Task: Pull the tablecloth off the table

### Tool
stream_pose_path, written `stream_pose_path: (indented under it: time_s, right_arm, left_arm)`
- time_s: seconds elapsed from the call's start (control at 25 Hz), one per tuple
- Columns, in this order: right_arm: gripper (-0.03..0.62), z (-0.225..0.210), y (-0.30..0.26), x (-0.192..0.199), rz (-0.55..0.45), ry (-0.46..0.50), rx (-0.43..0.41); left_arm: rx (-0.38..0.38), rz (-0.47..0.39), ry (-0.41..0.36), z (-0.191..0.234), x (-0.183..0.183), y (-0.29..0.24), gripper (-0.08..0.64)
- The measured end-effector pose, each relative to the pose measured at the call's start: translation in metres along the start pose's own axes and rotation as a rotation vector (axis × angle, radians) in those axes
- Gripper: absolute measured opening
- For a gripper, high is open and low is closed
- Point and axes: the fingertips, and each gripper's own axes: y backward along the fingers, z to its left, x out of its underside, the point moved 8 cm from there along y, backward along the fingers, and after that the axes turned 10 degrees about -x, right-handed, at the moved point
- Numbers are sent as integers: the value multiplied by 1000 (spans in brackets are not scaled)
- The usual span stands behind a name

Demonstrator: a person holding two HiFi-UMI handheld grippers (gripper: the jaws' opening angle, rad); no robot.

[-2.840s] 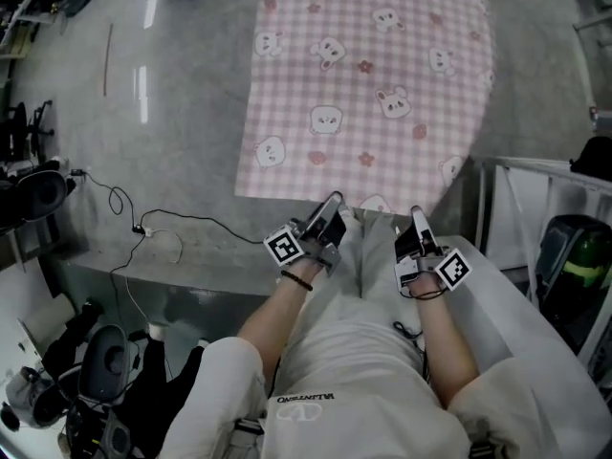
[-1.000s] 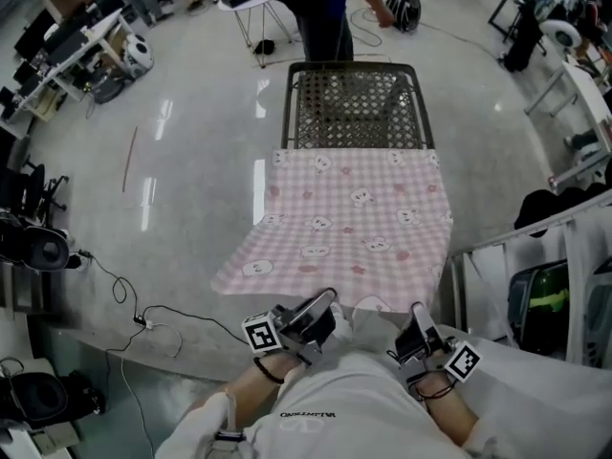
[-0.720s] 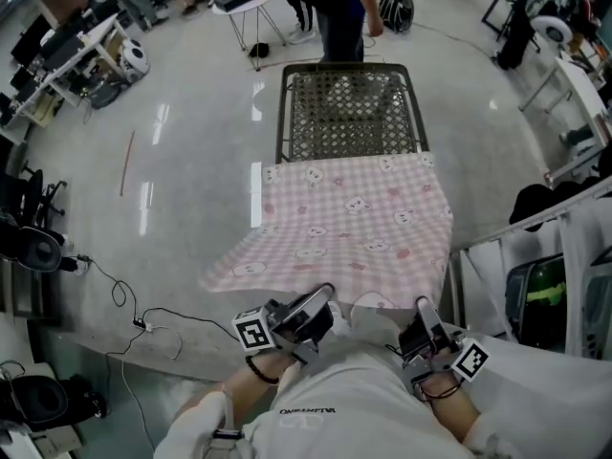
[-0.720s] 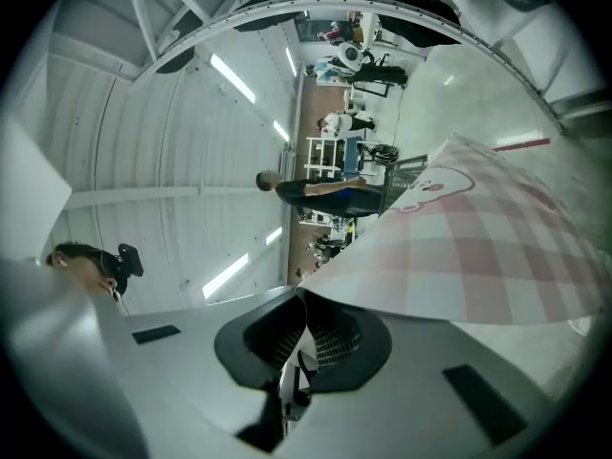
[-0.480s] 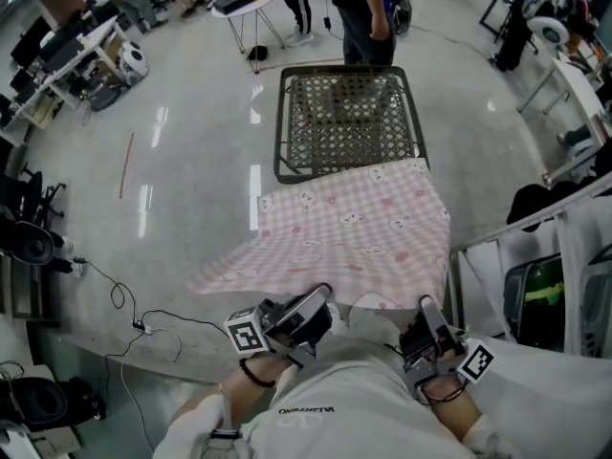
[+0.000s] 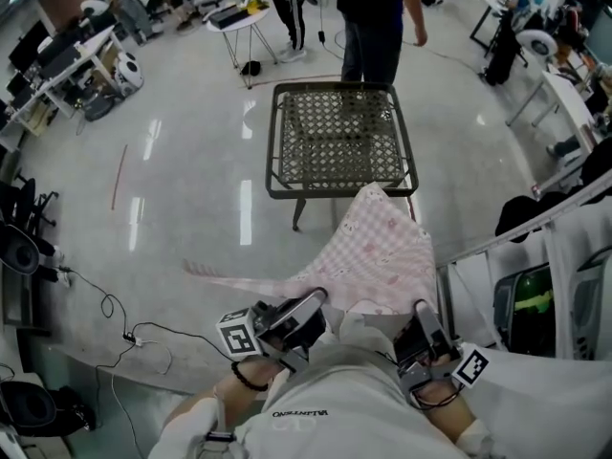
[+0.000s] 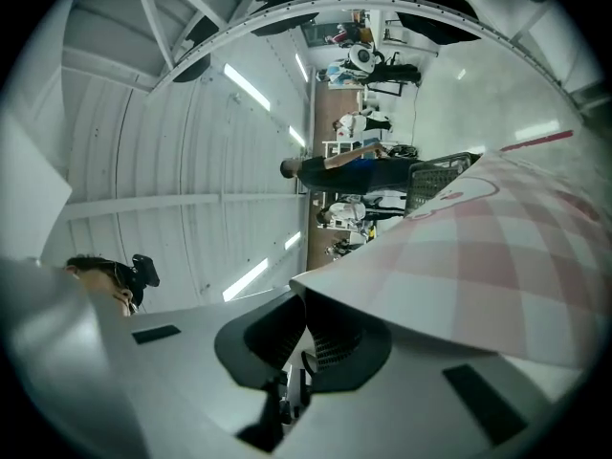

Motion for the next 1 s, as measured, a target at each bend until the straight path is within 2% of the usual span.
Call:
stream_pose_path:
  time_s: [0.4,0.76,1.0]
  right_arm:
    - [11,27,-16,6,0,-18,-45]
    - [11,56,-25,8,16,28,-123]
    - [11,50,-19,6,11,44,-89]
  left_arm:
    - [77,-10,13,-22,-12,0,3]
    - [170,-16,-34,-51,-22,-5,4]
    - [153,-20,-9,-44,-14,-5,5]
